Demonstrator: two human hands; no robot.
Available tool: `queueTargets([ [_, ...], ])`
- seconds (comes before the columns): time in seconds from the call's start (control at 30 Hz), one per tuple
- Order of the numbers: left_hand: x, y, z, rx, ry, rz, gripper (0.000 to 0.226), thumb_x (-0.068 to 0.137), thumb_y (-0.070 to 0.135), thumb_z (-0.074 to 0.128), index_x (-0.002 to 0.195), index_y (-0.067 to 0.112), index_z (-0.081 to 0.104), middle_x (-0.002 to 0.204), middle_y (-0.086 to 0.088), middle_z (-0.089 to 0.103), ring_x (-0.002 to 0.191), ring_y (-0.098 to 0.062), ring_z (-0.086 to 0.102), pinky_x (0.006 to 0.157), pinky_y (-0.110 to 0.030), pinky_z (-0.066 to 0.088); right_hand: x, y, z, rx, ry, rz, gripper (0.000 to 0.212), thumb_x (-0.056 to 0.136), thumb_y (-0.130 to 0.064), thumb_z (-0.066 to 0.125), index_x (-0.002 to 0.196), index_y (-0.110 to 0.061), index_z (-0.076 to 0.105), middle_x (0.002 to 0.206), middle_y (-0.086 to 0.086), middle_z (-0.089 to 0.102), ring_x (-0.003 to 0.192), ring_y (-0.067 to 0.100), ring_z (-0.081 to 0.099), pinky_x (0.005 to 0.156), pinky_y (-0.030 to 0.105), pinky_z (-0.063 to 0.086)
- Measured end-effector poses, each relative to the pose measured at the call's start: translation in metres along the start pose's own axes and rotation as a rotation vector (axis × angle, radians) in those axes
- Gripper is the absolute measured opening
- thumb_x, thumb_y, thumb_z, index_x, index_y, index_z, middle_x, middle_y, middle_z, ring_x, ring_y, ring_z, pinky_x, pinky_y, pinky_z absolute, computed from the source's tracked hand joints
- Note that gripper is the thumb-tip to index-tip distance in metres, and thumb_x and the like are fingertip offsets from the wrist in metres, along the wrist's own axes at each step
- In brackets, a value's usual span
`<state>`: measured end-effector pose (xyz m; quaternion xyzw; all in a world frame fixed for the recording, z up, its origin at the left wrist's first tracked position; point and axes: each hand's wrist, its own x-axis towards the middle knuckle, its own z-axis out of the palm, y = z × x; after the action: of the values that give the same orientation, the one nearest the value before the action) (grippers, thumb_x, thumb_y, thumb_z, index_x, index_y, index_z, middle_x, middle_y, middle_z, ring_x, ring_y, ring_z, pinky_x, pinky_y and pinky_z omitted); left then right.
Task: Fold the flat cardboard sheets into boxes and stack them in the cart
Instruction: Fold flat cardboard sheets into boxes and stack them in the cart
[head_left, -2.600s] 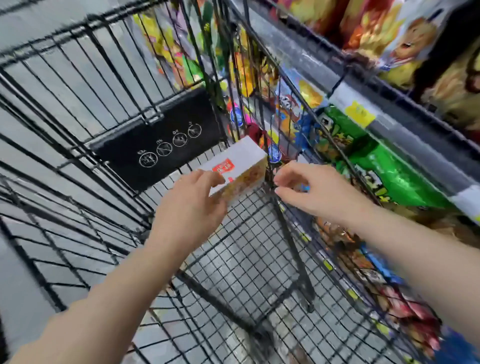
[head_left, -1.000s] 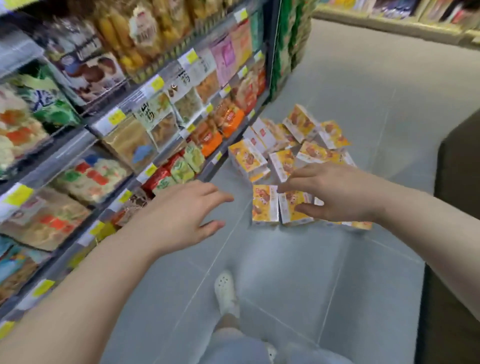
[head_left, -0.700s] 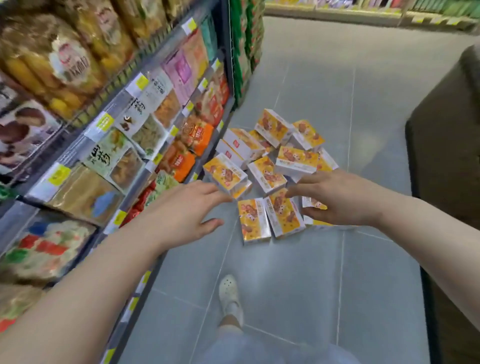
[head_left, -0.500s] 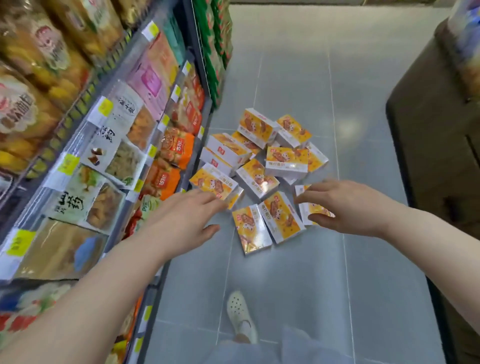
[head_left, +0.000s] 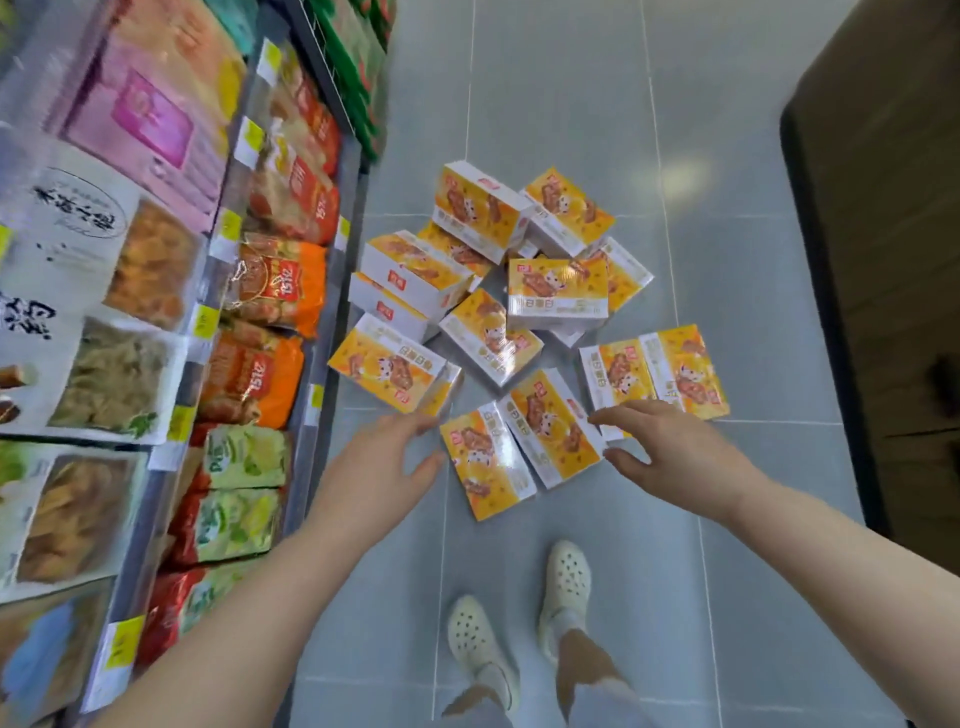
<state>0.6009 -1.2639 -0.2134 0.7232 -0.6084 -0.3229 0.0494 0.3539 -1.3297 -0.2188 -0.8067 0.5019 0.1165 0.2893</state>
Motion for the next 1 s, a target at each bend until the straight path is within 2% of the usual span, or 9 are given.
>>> queueTargets([
  [0.1,0.039,-0.020,0.039,-0.034,-0.042,-0.046,0.040,0.088,0.024,0.054,0.128,0.021,0.048,0.130,0.001,0.052,0.120,-0.016,0.046,0.097,-0.028,0.036,0.047,0.028,0.034,0.093,-0.067,0.047,0.040,0.094,-0.025,0.045,0.134,-0.026,0.042,0.130,-0.001,0.051,0.124,0.017,0.042,0.096,0.029,0.037],
  [0.23,0.112,-0.040,0.109,0.077,-0.168,0.056,0.042,0.091,0.025,0.049,0.132,0.023,0.041,0.137,0.004,0.043,0.127,-0.016,0.036,0.098,-0.025,0.030,0.110,0.077,0.105,0.183,-0.134,0.156,0.040,0.093,-0.021,0.047,0.133,-0.019,0.044,0.131,0.004,0.052,0.123,0.020,0.045,0.098,0.028,0.034],
  [0.4,0.210,-0.071,0.206,0.340,-0.290,0.207,0.047,0.091,0.026,0.046,0.137,0.024,0.034,0.142,0.003,0.035,0.132,-0.018,0.029,0.102,-0.031,0.028,0.165,0.138,0.200,0.342,-0.082,0.336,0.040,0.091,-0.022,0.051,0.130,-0.019,0.046,0.134,0.006,0.048,0.125,0.023,0.043,0.100,0.028,0.033],
  [0.57,0.300,-0.099,0.298,0.523,-0.376,0.319,0.061,0.088,0.020,0.052,0.142,0.023,0.023,0.152,-0.001,0.015,0.140,-0.020,0.013,0.110,-0.037,0.024,0.210,0.204,0.290,0.402,-0.137,0.485,0.069,0.083,-0.029,0.063,0.142,-0.023,0.026,0.148,0.005,0.024,0.136,0.029,0.022,0.110,0.036,0.025],
  [0.77,0.380,-0.097,0.371,0.365,-0.385,0.243,0.085,0.083,0.017,0.063,0.145,0.029,0.005,0.154,-0.008,-0.011,0.142,-0.029,0.003,0.109,-0.043,0.029,0.243,0.263,0.362,0.498,-0.211,0.561,0.107,0.069,-0.043,0.075,0.145,-0.033,0.001,0.154,0.002,-0.012,0.142,0.033,0.008,0.115,0.044,0.021],
  [0.93,0.410,-0.088,0.399,0.291,-0.446,0.195,0.097,0.078,0.009,0.068,0.144,0.033,0.001,0.152,-0.008,-0.023,0.143,-0.027,0.004,0.098,-0.035,0.040,0.260,0.277,0.395,0.701,-0.198,0.565,0.111,0.067,-0.040,0.077,0.144,-0.036,-0.003,0.152,0.000,-0.022,0.143,0.028,0.003,0.115,0.045,0.022],
  [1.0,0.415,-0.088,0.405,0.255,-0.475,0.174,0.099,0.077,0.007,0.069,0.144,0.033,0.000,0.152,-0.009,-0.020,0.142,-0.028,0.010,0.100,-0.036,0.040,0.264,0.278,0.403,0.733,-0.183,0.566,0.112,0.068,-0.039,0.077,0.143,-0.036,-0.006,0.151,0.001,-0.023,0.143,0.028,0.003,0.115,0.044,0.023],
])
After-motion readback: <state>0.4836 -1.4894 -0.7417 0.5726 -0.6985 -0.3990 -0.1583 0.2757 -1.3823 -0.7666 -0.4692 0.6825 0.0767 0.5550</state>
